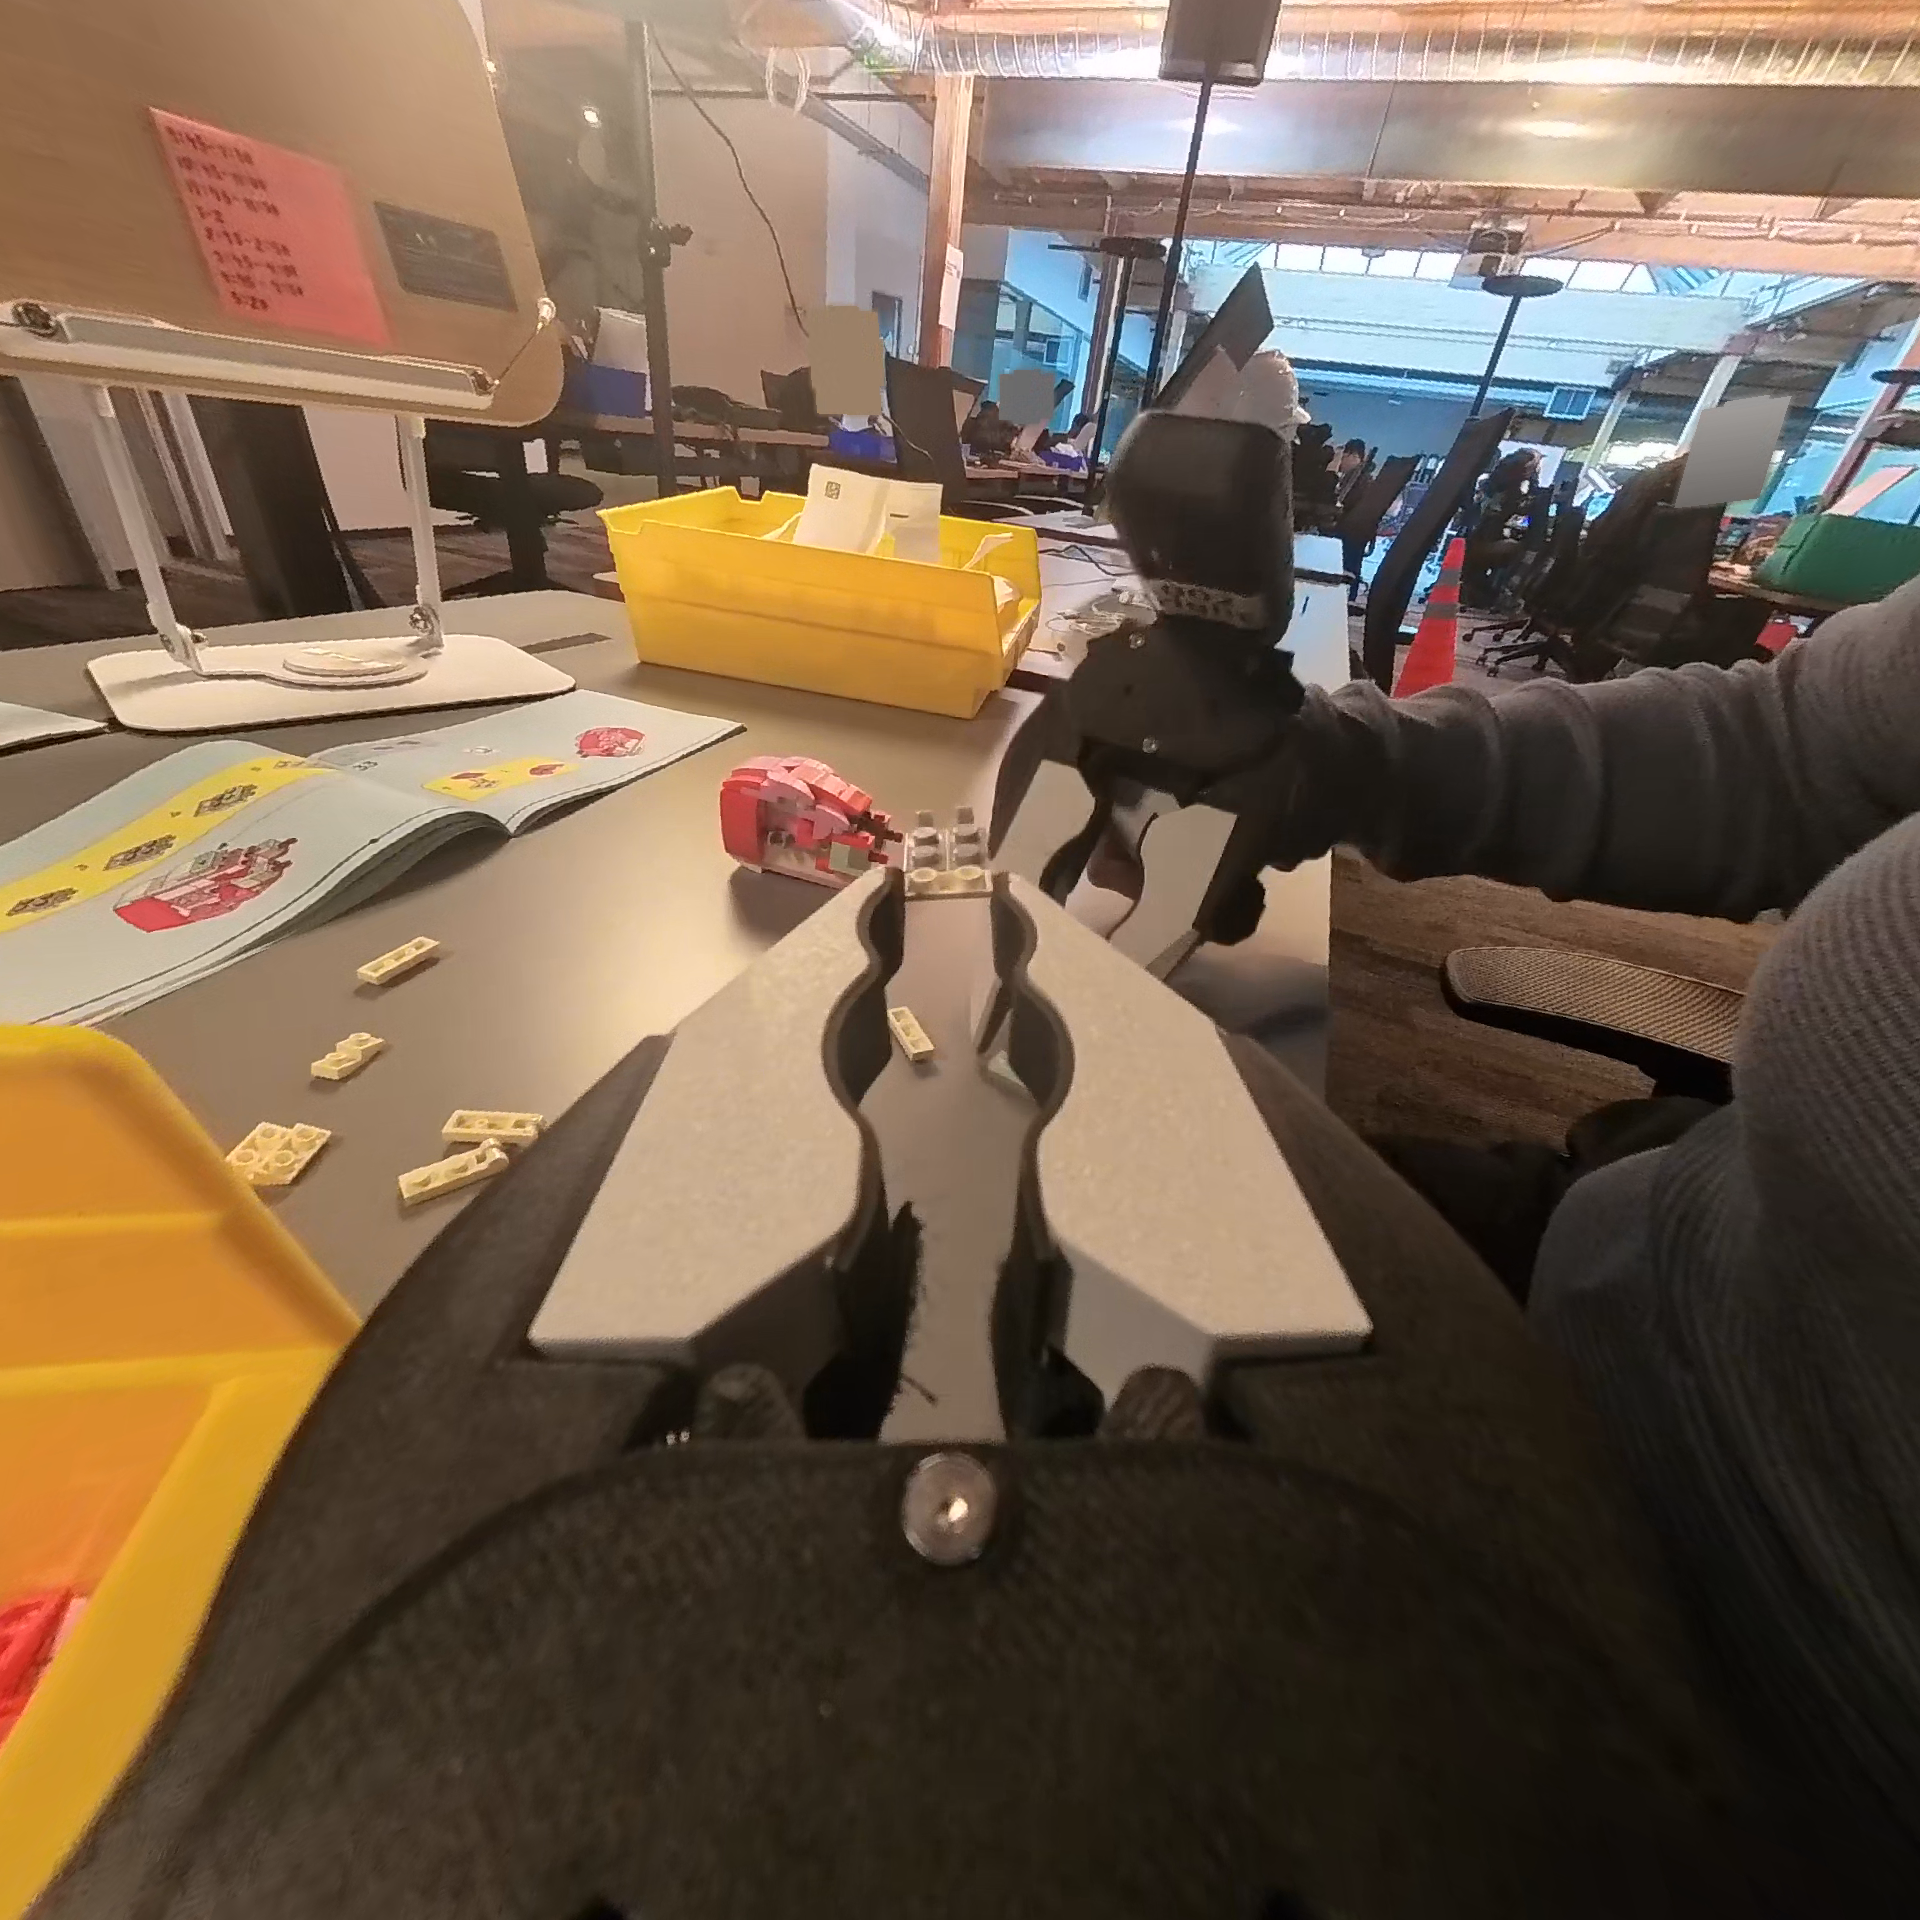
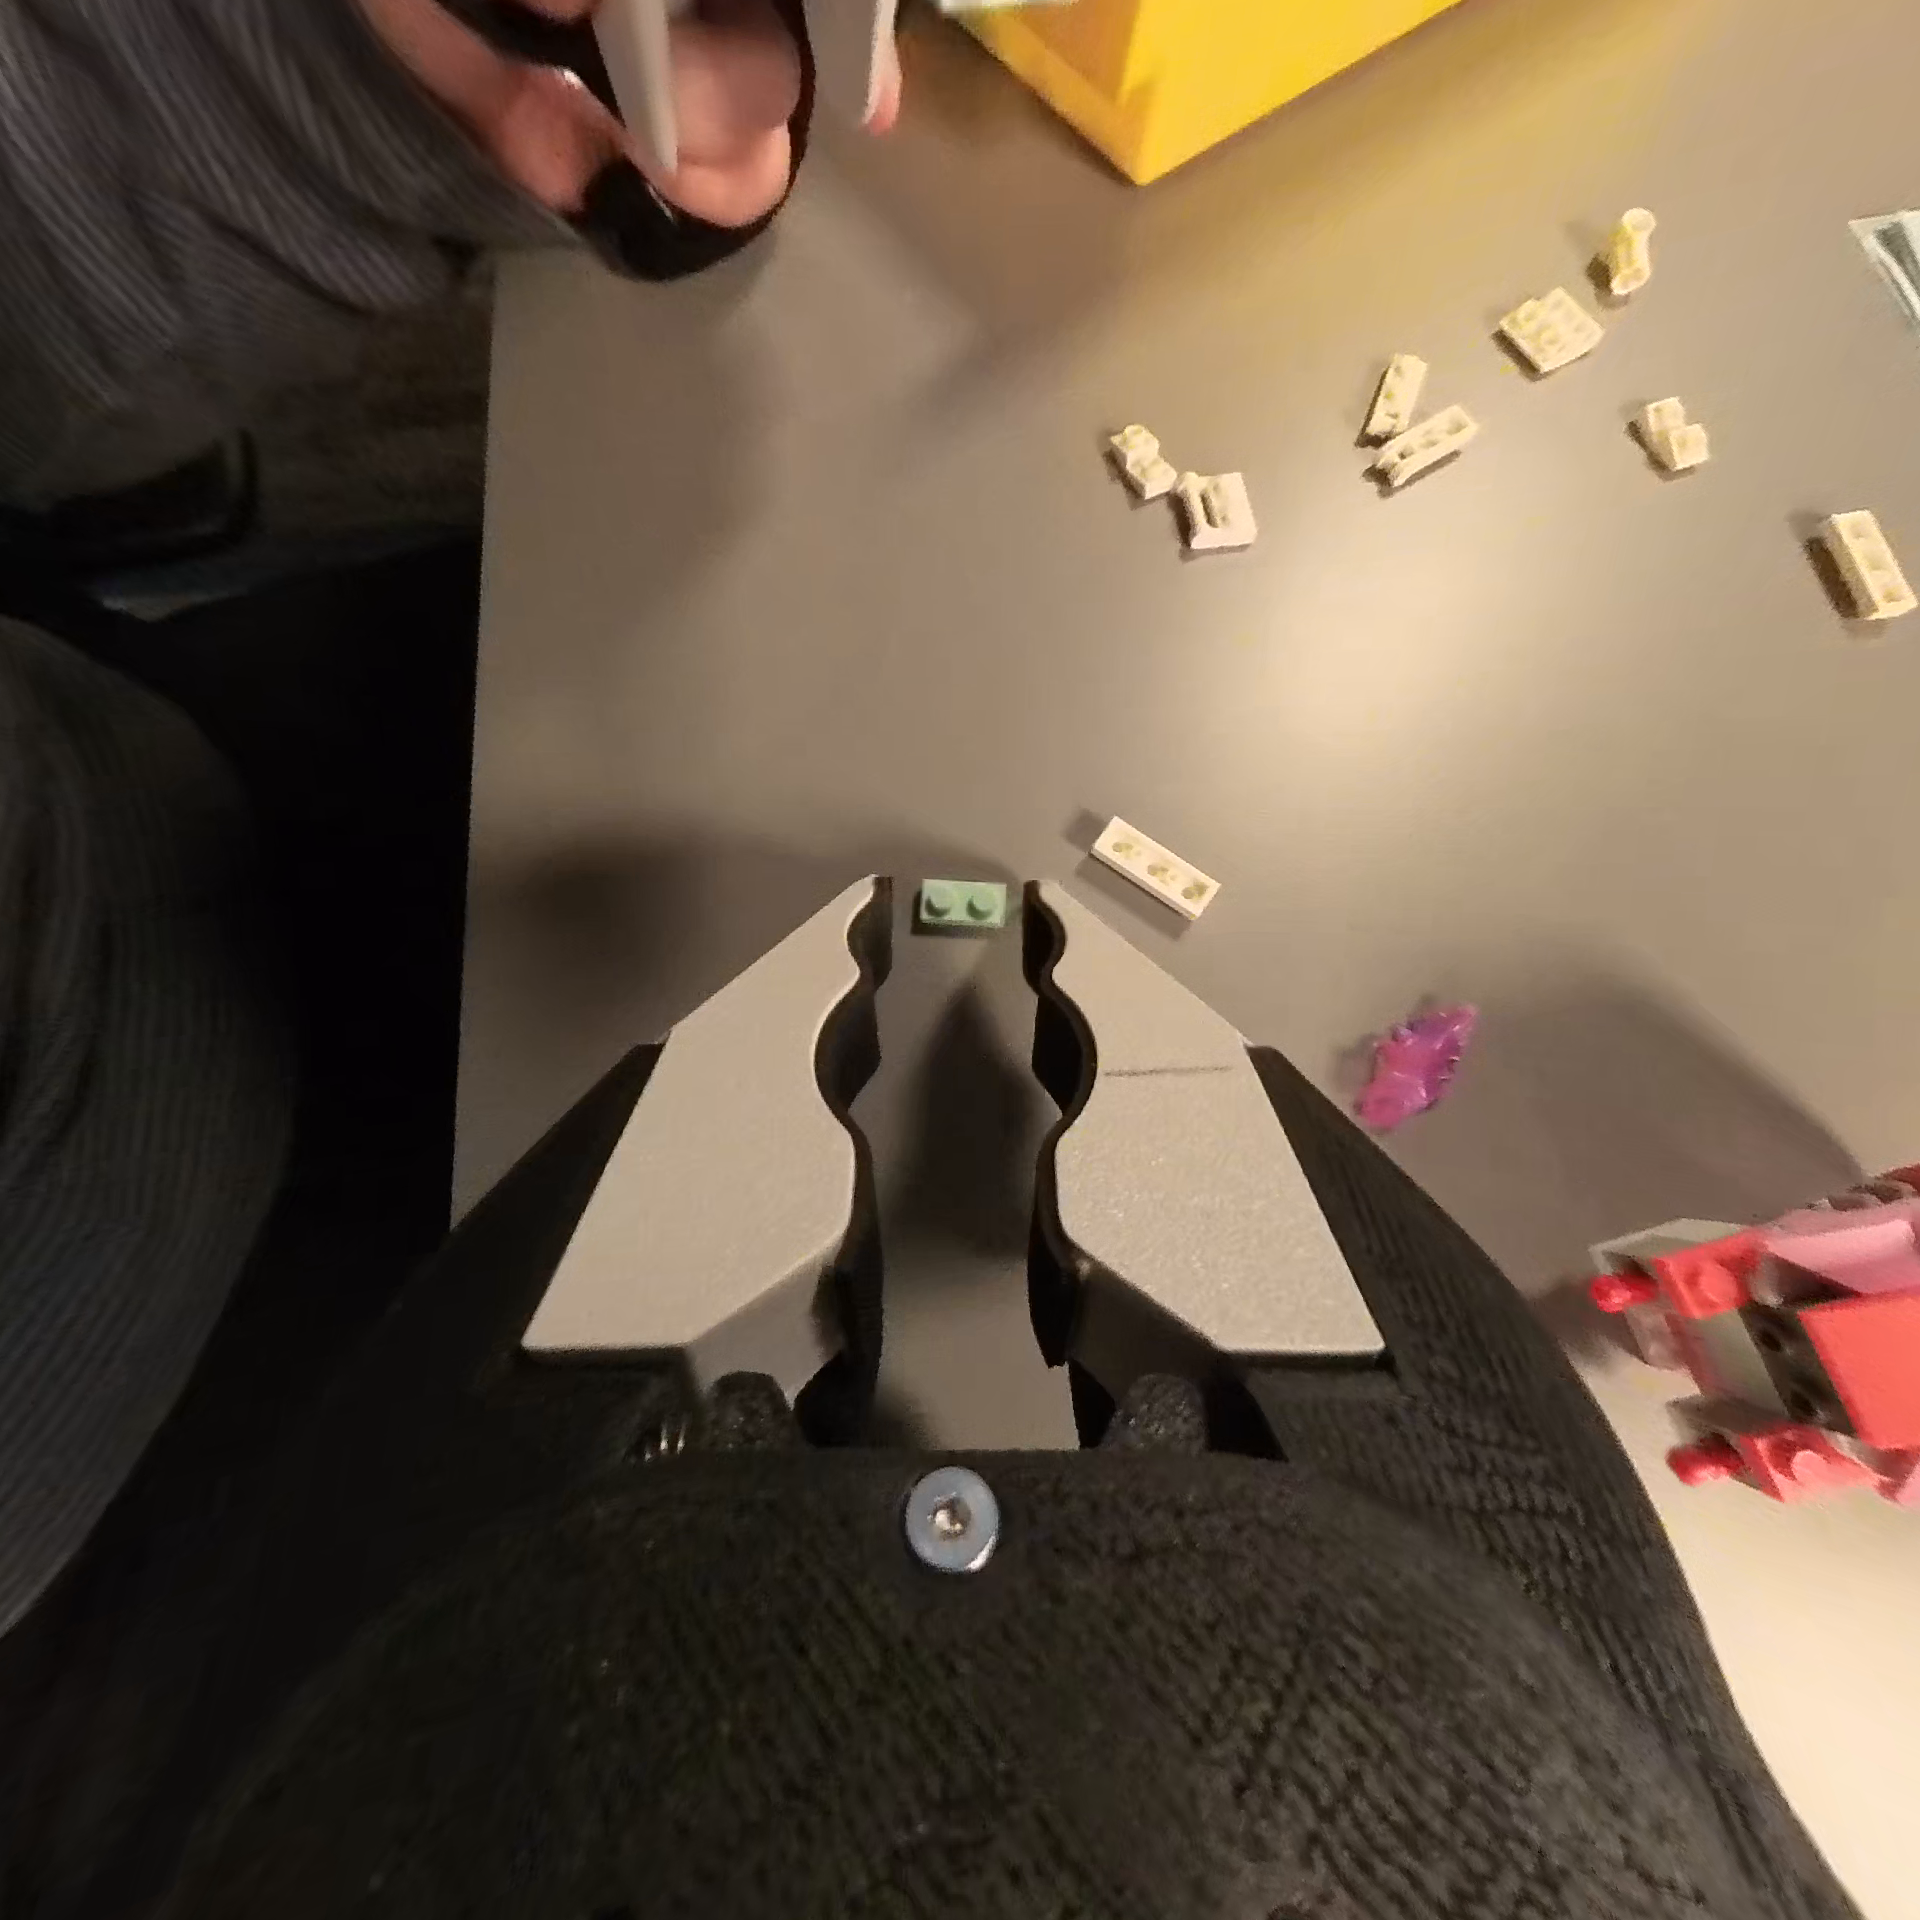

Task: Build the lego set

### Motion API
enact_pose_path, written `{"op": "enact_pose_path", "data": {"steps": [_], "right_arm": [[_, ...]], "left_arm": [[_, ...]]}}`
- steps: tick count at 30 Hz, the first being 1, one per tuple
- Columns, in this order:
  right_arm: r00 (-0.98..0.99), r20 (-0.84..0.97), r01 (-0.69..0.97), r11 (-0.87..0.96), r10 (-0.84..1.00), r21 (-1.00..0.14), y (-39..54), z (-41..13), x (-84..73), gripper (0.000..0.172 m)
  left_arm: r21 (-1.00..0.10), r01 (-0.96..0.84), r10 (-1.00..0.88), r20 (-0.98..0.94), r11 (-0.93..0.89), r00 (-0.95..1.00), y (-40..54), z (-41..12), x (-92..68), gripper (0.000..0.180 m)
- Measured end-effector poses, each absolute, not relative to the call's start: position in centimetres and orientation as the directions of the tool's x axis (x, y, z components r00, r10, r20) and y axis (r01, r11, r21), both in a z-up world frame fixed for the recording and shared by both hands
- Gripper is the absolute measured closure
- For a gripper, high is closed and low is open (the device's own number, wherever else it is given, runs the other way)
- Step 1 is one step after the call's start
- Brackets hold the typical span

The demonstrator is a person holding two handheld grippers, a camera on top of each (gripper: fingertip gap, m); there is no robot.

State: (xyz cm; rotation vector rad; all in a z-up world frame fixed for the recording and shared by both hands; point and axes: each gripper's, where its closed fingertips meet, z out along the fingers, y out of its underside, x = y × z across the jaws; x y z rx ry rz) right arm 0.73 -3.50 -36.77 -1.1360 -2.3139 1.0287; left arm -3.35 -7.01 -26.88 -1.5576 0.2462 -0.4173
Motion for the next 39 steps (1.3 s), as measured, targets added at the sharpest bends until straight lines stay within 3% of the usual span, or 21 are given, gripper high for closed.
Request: {"op": "enact_pose_path", "data": {"steps": [6,11,14,17,24,39], "right_arm": [[-0.630,0.039,0.528,0.465,0.775,-0.711,-3.4,-36.7,0.7,0.157],[-0.699,0.064,0.340,0.410,0.712,-0.846,-5.2,-28.7,-0.7,0.158],[-0.759,0.067,0.299,0.439,0.647,-0.847,-7.0,-26.1,-1.0,0.158],[-0.800,0.120,0.278,0.540,0.588,-0.794,-8.2,-25.8,-1.3,0.158],[-0.840,0.056,0.334,0.595,0.539,-0.731,-8.7,-26.2,-0.9,0.158],[-0.845,0.075,0.319,0.614,0.529,-0.722,-8.8,-26.1,-0.6,0.158]], "left_arm": [[-0.995,0.093,-0.428,0.100,-0.038,0.898,-7.1,-26.9,-3.0,0.165],[-0.998,0.058,-0.470,0.060,-0.019,0.880,-7.5,-26.9,-2.2,0.165],[-1.000,0.019,-0.496,0.016,0.000,0.868,-7.7,-26.9,-1.5,0.165],[-0.999,-0.028,-0.517,-0.037,0.025,0.855,-7.9,-26.9,-0.8,0.164],[-0.994,-0.086,-0.534,-0.108,0.066,0.838,-8.3,-26.9,-0.1,0.165],[-0.993,-0.080,-0.537,-0.113,0.084,0.836,-8.4,-26.7,-0.1,0.165]]}}
